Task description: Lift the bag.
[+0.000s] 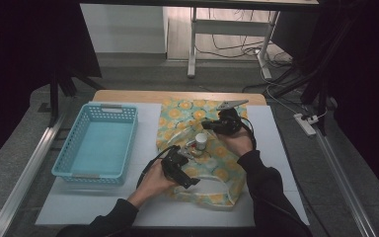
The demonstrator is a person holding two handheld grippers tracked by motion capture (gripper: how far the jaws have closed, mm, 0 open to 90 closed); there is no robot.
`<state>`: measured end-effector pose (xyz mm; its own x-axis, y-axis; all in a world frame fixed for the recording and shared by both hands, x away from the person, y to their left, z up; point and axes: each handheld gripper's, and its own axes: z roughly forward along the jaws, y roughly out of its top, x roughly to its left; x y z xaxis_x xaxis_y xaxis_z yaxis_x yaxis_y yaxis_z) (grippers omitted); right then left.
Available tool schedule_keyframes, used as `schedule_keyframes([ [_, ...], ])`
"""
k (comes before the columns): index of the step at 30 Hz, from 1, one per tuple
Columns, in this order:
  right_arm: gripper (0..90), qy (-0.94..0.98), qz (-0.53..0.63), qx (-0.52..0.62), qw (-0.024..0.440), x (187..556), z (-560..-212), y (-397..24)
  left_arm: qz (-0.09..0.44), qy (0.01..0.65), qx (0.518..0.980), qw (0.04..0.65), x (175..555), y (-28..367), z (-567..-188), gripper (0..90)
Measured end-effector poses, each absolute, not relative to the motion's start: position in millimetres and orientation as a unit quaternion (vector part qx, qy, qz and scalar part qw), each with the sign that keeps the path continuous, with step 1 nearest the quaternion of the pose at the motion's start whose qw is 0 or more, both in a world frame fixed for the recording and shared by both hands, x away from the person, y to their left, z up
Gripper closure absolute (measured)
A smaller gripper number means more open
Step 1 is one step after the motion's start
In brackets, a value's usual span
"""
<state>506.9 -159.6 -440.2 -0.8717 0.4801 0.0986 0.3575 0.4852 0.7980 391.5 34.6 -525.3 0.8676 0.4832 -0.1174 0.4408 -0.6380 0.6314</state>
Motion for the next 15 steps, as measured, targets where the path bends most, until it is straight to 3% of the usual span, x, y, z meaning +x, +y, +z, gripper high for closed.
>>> schedule_keyframes([
  [10, 90.0, 0.859, 0.445, 0.244, 0.068, 506.9, -442.7, -160.4, 0.062, 0.251, 0.915, 0.309, 396.3, 24.0, -535.0, 2.4],
  [15, 90.0, 0.859, 0.445, 0.245, 0.068, 507.0, -444.0, -161.7, 0.060, 0.239, 0.919, 0.309, 398.5, 24.5, -531.9, 13.1],
])
